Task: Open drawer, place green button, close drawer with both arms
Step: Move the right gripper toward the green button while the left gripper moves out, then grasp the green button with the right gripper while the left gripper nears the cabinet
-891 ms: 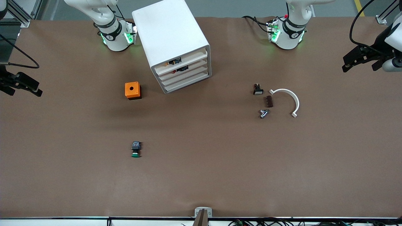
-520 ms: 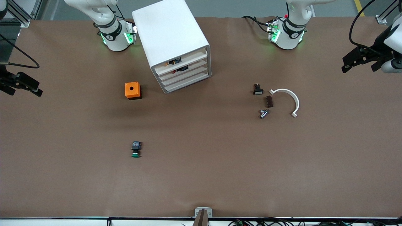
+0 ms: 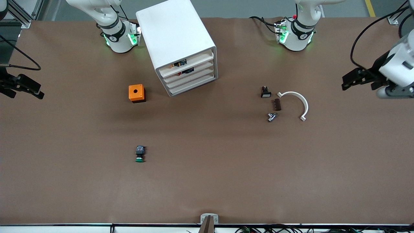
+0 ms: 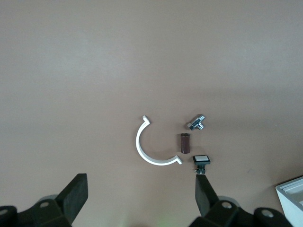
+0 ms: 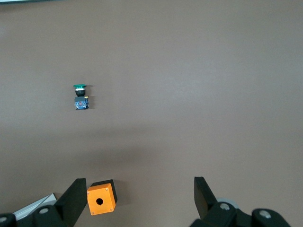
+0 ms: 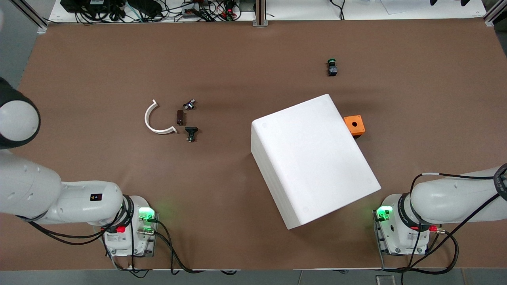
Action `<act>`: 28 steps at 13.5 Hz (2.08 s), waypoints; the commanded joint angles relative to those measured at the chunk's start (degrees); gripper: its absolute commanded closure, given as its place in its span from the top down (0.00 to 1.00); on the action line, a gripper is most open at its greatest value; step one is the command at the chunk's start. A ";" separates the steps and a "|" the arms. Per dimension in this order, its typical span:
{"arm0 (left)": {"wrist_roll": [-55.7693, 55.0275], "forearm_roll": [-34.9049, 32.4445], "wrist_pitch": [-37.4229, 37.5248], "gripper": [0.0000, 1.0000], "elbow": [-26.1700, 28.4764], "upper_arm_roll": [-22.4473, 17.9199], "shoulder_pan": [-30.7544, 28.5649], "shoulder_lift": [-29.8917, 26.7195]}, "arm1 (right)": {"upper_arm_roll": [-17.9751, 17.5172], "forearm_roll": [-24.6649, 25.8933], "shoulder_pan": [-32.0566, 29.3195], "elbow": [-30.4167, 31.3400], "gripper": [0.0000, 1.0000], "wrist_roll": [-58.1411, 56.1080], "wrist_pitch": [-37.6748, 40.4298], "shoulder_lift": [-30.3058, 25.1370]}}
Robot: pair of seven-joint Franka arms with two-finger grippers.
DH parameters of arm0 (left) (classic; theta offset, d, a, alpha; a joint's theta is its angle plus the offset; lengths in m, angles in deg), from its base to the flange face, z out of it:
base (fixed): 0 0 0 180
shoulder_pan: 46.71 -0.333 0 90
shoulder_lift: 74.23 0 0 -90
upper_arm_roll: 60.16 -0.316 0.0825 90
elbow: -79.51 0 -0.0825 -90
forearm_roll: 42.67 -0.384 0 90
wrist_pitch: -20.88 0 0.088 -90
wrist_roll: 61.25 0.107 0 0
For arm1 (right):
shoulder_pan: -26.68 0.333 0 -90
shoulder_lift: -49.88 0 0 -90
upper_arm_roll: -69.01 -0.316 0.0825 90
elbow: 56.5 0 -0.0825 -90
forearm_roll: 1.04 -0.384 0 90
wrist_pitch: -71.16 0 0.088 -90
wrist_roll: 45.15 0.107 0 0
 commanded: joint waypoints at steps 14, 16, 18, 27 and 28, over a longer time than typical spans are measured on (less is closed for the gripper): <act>-51.68 11.00 -14.35 1.00 -3.97 2.70 14.48 27.02 | -14.95 -2.89 1.98 0.60 1.00 20.93 -16.72 18.87; -59.61 15.22 -17.18 1.00 -3.97 2.61 16.68 30.19 | -16.19 -2.71 2.24 0.60 1.00 24.99 -22.00 23.52; -69.62 17.69 -19.90 1.00 -3.97 2.70 18.96 33.09 | -16.29 -2.62 2.95 0.95 1.00 25.18 -27.88 29.14; -104.71 32.78 -19.74 0.96 -3.35 2.61 26.01 42.15 | -16.20 6.60 4.97 2.45 1.00 25.09 -39.51 40.50; -106.48 37.17 -19.74 0.95 -3.35 2.61 26.18 43.38 | -16.20 6.61 4.97 2.53 1.00 25.09 -40.12 40.94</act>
